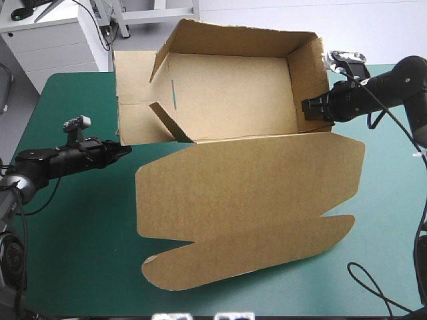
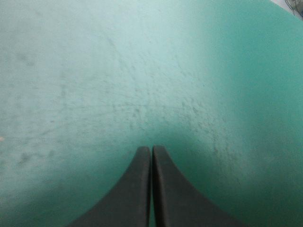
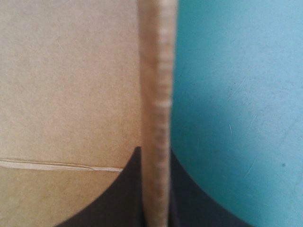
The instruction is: Fold the box
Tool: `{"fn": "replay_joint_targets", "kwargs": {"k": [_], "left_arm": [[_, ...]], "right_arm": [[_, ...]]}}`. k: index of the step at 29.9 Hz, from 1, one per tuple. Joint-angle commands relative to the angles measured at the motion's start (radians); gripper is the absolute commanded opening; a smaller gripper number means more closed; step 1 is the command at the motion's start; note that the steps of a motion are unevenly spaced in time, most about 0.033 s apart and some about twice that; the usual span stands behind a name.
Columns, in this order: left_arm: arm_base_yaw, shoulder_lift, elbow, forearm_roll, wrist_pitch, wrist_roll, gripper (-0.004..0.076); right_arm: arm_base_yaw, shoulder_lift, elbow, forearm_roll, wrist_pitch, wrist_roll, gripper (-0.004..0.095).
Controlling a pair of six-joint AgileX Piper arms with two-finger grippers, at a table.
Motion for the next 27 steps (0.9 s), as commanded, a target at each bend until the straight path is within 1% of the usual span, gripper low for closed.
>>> {"fn": "replay_joint_targets", "kwargs": {"k": [1, 5, 9, 12, 20, 27], "left_arm": [[-0.069, -0.041, -0.043, -0.062, 0.036, 0.006, -0.0008], [-0.131, -0.056, -0.073, -0.06, 0.051, 0.006, -0.0008], [-0.15, -0.093, -0.105, -0.07, 0.083, -0.024, -0.0008], [-0.15, -0.122, -0.123, -0.073, 0.093, -0.096, -0.0008], [-0.16, -0.148, -0.127, -0.144, 0.191, -0.115, -0.0008], [-0.16, -0.194, -0.129, -0.186, 0.195, -0.139, -0.0008]], "right_arm": [[0.03, -0.021, -0.032, 0.027, -0.029, -0.002, -0.0017], [0.092, 0.003, -0.032, -0.048, -0.074, 0.013, -0.0017], [0.117, 0.023, -0.032, -0.107, -0.114, 0.044, -0.0017], [0.117, 0.035, -0.032, -0.112, -0.121, 0.044, -0.0017], [0.126, 0.069, -0.032, -0.115, -0.121, 0.044, -0.0017], [0.128, 0.077, -0.032, -0.153, -0.143, 0.044, -0.0013]]}}
